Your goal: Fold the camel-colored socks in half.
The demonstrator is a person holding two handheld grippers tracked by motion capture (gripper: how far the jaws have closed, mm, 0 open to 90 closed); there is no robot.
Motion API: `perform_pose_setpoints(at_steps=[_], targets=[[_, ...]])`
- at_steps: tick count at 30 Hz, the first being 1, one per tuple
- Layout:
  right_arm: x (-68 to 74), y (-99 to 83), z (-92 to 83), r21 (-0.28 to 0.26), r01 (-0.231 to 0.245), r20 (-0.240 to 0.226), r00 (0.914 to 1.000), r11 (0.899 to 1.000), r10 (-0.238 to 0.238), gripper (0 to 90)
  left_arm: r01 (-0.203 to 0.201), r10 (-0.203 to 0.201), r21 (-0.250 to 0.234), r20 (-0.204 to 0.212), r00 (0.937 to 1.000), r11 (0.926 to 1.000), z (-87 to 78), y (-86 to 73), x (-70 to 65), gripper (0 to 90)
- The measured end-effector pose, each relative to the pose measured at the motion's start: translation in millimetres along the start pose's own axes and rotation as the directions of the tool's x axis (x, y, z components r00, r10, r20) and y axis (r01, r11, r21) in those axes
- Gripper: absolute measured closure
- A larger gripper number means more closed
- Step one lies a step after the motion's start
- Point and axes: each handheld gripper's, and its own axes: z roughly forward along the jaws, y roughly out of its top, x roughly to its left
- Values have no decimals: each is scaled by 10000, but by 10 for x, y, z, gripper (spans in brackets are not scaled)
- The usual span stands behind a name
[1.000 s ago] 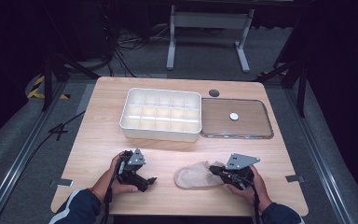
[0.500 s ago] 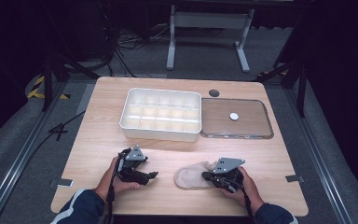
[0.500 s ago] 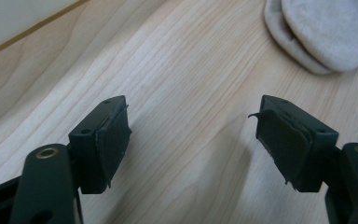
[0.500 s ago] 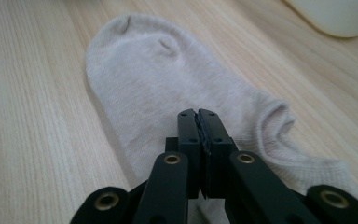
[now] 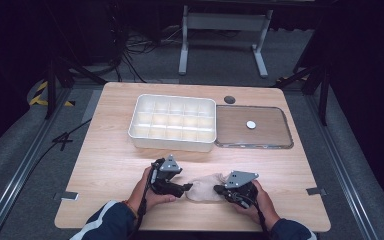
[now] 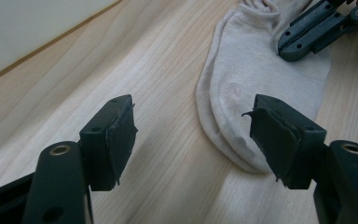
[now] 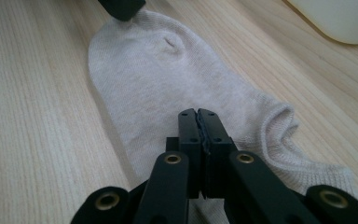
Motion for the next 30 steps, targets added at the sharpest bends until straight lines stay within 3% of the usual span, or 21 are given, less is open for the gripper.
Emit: perform_pose_setpoints(at_steps=[4,8,11,17,22,30], targets=[[4,5,5,-16,-46,-17,10000,10000,46,893,-269,268,94,46,9996,9996,87,49,-42,320],[25,22,21,14,76,85,9999,10000,-76,893,-624,634,590,-146,9979,9963,178,72,-101,340],[23,21,20,14,49,64,10000,10000,-49,893,-789,816,722,-340,9961,9943,180,69,-117,344],[33,26,19,58,133,118,9998,9999,-133,893,-934,964,938,-284,9949,9912,149,69,-120,392],[35,27,19,68,137,130,9998,9999,-138,893,-980,1007,1157,-179,9948,9884,123,78,-131,483],[44,34,28,66,177,171,9997,9998,-178,893,-829,803,939,312,9963,9921,123,72,-133,695]])
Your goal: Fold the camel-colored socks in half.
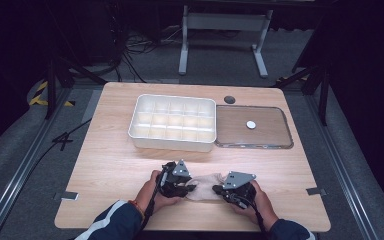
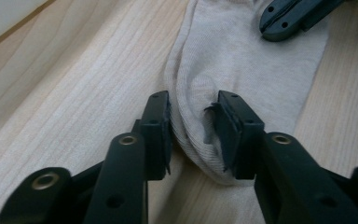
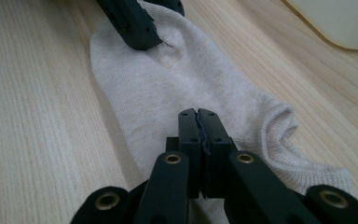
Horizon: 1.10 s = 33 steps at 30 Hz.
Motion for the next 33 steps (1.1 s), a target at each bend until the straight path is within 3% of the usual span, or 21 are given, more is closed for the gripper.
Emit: perform_pose_setpoints(at_steps=[2,7,10,13,25,33], targets=[[1,3,2,5,19,-22,10000,10000,-19,893,79,-80,30,262,9996,10000,-3,-7,12,764],[5,16,14,4,-14,12,10000,10000,14,893,326,-317,-158,518,9982,9993,1,-29,33,822],[16,37,33,33,80,65,9999,10000,-80,893,357,-348,-282,333,9988,9990,-11,-43,40,831],[18,48,42,55,97,78,9999,9999,-97,893,627,-606,-460,459,9971,9970,-20,-56,67,834],[13,170,130,333,38,42,10000,9994,-39,893,539,-472,-1538,470,9978,9866,-210,-28,72,829],[30,253,196,453,23,43,10000,9990,-25,893,610,-532,-1944,450,9976,9790,-270,-1,46,825]])
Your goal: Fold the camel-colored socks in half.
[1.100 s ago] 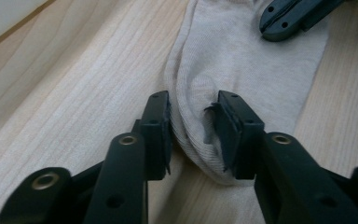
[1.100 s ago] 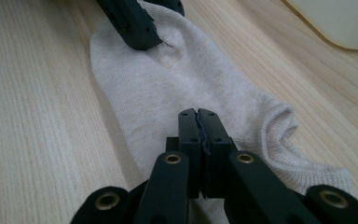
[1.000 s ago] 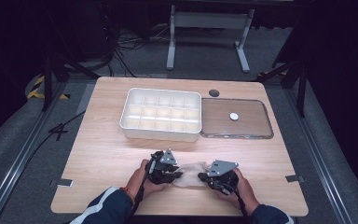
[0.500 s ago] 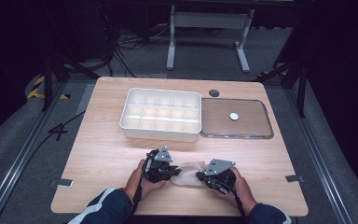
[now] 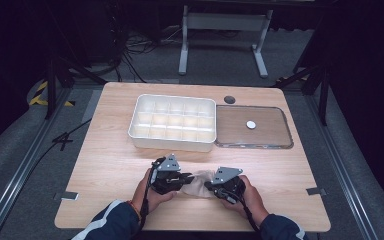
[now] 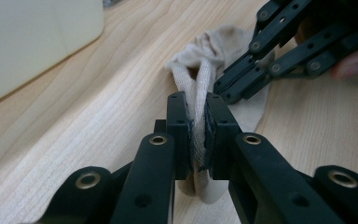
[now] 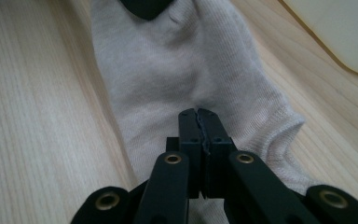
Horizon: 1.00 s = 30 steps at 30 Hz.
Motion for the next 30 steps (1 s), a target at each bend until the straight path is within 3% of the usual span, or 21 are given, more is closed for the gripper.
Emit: perform_pose_setpoints(at_steps=[2,7,13,15,24,30], targets=[[8,35,26,74,59,68,10000,10000,-60,894,-24,23,-75,-69,10000,10000,2,3,-6,824],[-2,46,18,-52,-83,22,10000,10000,84,865,-75,90,424,-362,9993,9991,13,-16,25,824],[-69,93,-85,-841,-229,643,9975,9962,283,889,-16,40,538,-435,9990,9986,26,-27,40,825],[-78,104,-75,-877,-258,677,9972,9958,318,890,-24,48,530,-448,9990,9986,30,-27,43,825],[-38,182,195,-308,-54,517,9986,9995,70,891,69,-56,346,-368,9993,9994,4,-22,36,817],[14,258,290,-395,-10,709,9975,9992,38,888,18,-12,124,-488,9988,9999,-20,-4,36,818]])
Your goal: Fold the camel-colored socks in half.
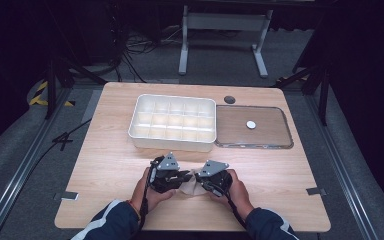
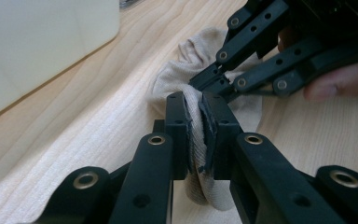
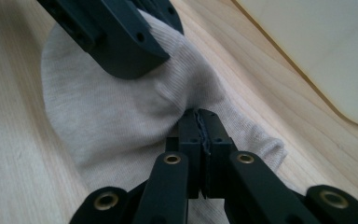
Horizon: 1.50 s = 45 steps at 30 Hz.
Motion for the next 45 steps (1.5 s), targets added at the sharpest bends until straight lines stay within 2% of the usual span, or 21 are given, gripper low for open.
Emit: perform_pose_setpoints(at_steps=[2,5,8,10,12,15,17,20,27,30,32,34,35,38,41,42,45], targets=[[14,12,7,-7,53,111,9999,10000,-53,857,-35,36,10,-35,10000,10000,-2,1,0,818],[-27,8,-50,-182,-121,-96,9999,9998,119,830,-68,68,18,-153,9999,10000,-13,2,1,821],[-116,4,-216,-688,-287,-173,9995,9972,276,825,-89,91,67,-252,9996,9999,-28,1,10,820],[-172,-10,-333,-803,-234,-6,9997,9965,234,829,-72,74,72,-307,9995,9999,-28,-1,24,819],[-225,-54,-432,-755,-237,-69,9997,9969,233,830,-3,5,72,-347,9994,10000,-27,-2,29,818],[-278,-179,-531,-292,93,-5,10000,9995,-93,831,0,2,57,-321,9995,10000,-25,-1,38,817],[-315,-264,-539,15,-147,-120,9998,9999,147,831,9,-7,69,-320,9995,10000,-14,4,49,812],[-308,-347,-497,539,-115,-313,9994,9985,132,830,67,-66,10,-329,9994,10000,5,16,67,803],[-188,-331,-437,812,-345,-927,9948,9961,420,831,-37,34,-84,-370,9993,10000,52,61,48,809],[-143,-299,-434,937,-203,-924,9953,9954,290,823,3,-8,-145,-410,9992,9999,63,83,45,808],[-130,-286,-434,867,-211,-855,9959,9960,286,788,-134,126,-180,-458,9989,9997,76,109,22,809],[-154,-284,-483,582,-199,-775,9967,9981,244,762,-290,281,-182,-447,9986,9994,71,119,8,808],[-195,-279,-545,357,-218,-566,9981,9991,238,757,-302,294,-166,-465,9985,9994,64,120,8,807],[-310,-302,-657,-157,-463,-150,9988,9988,461,715,-145,133,-230,-494,9987,9996,47,118,19,799],[-378,-351,-664,-41,-615,-2,9981,9981,615,695,-78,63,-253,-593,9982,9996,47,118,23,788],[-424,-418,-626,221,-770,-1,9970,9968,770,680,-156,144,-218,-529,9985,9996,47,122,3,804],[-447,-456,-586,357,-906,-166,9957,9952,912,679,-349,340,-182,-507,9981,9992,48,132,-12,836]])
